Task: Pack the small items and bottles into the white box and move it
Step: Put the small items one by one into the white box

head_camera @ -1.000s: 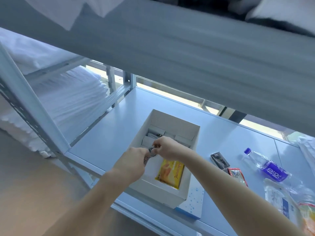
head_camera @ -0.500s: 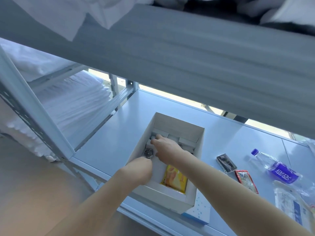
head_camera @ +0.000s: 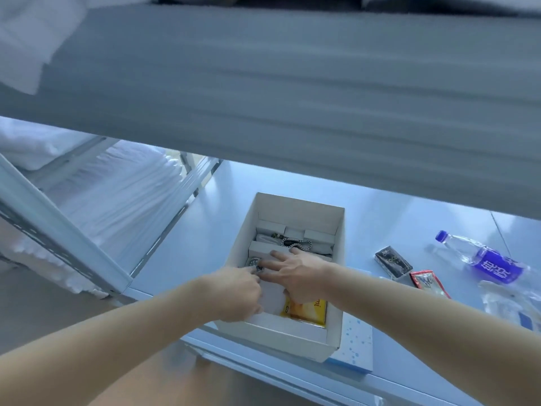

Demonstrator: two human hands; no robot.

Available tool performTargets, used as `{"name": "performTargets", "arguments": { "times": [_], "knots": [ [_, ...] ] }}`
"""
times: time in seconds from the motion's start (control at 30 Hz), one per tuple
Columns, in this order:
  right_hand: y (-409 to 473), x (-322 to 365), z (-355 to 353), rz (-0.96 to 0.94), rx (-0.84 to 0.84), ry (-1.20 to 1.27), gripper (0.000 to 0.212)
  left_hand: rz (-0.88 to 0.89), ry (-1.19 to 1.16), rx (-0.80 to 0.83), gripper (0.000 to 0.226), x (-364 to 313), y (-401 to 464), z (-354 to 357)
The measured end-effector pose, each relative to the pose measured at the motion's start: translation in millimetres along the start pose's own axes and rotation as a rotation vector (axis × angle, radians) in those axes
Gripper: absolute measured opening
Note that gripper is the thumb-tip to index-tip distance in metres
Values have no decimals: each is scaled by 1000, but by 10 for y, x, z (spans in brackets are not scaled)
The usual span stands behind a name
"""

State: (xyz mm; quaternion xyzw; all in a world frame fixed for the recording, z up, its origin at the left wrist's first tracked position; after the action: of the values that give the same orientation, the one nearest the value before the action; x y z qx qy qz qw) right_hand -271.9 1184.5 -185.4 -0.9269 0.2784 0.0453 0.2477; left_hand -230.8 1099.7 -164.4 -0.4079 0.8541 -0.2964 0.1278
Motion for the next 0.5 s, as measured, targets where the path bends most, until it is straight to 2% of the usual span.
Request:
{"name": "performTargets", "arguments": {
  "times": [0.1, 0.23, 0.37, 0.5],
  "knots": [
    [16, -1, 18, 12, 29, 9, 79, 105, 218, -54, 38, 121, -98, -26],
    [24, -1, 15, 12, 36, 15, 78, 229, 265, -84, 47, 275, -235, -68],
    [38, 0, 43, 19, 48, 32, 75, 290, 272, -33, 40, 259, -200, -71],
    [40, 1, 63, 23, 45, 30, 71, 262, 328, 75, 38, 204, -116, -2]
  ]
}}
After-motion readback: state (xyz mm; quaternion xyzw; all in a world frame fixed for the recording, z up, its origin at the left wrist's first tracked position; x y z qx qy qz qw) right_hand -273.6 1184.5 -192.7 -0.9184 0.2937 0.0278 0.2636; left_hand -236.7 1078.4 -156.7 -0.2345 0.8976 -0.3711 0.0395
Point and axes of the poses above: each hand's wrist, its own y-axis towards the middle knuckle, its own z-axis out of the palm, x = y × z, the point moved 8 cm from there along y, towards the middle knuckle, and after that the axes turned 9 degrees about -y, right-handed, at the moved point
